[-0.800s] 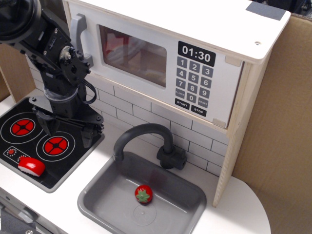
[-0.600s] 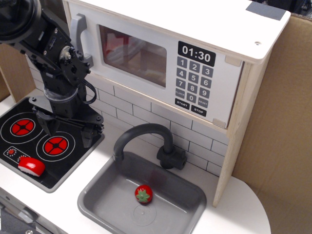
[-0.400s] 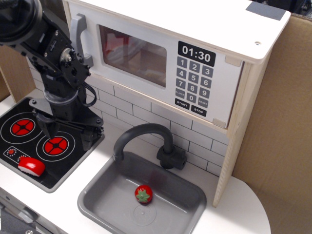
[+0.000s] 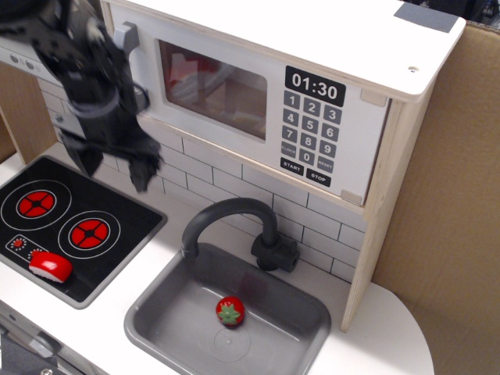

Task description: Open microwave

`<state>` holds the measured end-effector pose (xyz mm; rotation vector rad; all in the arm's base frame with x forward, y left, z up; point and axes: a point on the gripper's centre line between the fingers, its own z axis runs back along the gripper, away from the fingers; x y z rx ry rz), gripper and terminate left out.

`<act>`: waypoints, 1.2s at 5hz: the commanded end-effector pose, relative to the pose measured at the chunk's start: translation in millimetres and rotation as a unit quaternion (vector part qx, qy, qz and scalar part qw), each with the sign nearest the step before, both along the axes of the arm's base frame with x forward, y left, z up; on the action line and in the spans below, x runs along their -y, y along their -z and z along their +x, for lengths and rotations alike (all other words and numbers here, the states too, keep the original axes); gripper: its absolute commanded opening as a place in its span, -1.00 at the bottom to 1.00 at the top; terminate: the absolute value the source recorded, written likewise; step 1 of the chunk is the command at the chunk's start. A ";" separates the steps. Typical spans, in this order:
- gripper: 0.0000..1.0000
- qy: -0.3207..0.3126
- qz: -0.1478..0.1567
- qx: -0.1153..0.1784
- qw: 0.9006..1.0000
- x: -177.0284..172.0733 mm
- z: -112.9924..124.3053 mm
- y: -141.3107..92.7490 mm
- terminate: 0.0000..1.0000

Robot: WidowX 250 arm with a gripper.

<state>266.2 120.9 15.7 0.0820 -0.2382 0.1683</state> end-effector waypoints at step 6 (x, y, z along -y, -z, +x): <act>1.00 0.053 -0.015 0.089 0.995 -22.2 53.0 -73.7 -1.00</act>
